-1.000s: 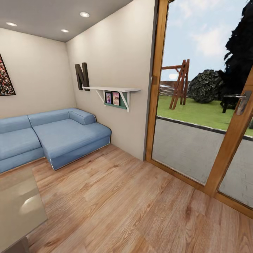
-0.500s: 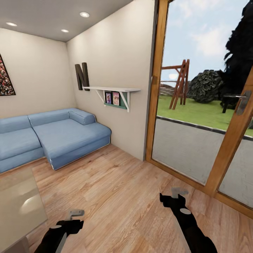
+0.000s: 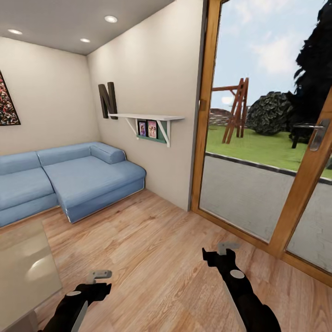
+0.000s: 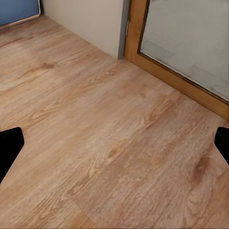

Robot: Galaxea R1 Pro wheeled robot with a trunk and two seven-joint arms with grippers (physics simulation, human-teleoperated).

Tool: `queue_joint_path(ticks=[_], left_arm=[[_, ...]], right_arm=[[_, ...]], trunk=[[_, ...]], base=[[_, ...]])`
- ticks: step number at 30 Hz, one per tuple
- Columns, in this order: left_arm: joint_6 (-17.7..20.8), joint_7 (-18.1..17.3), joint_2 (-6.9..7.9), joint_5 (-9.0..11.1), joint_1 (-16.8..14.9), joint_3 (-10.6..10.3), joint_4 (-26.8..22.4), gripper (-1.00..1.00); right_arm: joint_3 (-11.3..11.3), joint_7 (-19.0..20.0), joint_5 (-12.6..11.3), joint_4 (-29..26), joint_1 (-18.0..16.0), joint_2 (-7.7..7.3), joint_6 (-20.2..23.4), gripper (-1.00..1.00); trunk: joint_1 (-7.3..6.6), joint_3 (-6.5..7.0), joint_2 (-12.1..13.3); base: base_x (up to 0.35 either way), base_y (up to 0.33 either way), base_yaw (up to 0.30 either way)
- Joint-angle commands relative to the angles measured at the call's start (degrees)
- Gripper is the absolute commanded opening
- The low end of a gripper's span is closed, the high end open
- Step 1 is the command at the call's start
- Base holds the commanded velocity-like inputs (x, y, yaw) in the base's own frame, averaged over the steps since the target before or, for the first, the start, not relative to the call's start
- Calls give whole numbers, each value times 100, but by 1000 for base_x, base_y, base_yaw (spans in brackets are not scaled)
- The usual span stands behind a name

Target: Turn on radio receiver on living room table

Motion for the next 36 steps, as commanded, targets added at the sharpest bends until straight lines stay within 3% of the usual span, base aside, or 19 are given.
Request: queue_joint_path(ticks=[1,10,14,15,21,36], left_arm=[[-6,0,-12,0,0,-2,1,100],[-349,9,-152,9,0,-24,-29,100],[-406,8,-295,2,0,-23,-59,100],[-685,8,-313,1,0,-26,-63,100],[-922,8,-317,8,0,-30,-34,100],[-952,8,-318,9,0,-31,-27,100]], right_arm=[[27,15,2,-2,1,-4,-4,100],[67,145,5,-156,-3,9,-2,100],[46,137,10,-213,-1,4,4,100],[44,127,12,-219,2,4,3,100],[43,124,14,-220,-2,4,0,100],[43,124,14,-220,1,4,0,100]], trunk=[[0,0,0],[0,0,0],[0,0,0],[0,0,0],[0,0,0],[0,-30,0]], base=[[0,0,0],[0,0,0],[0,0,99],[0,0,249],[0,0,256],[0,0,258]])
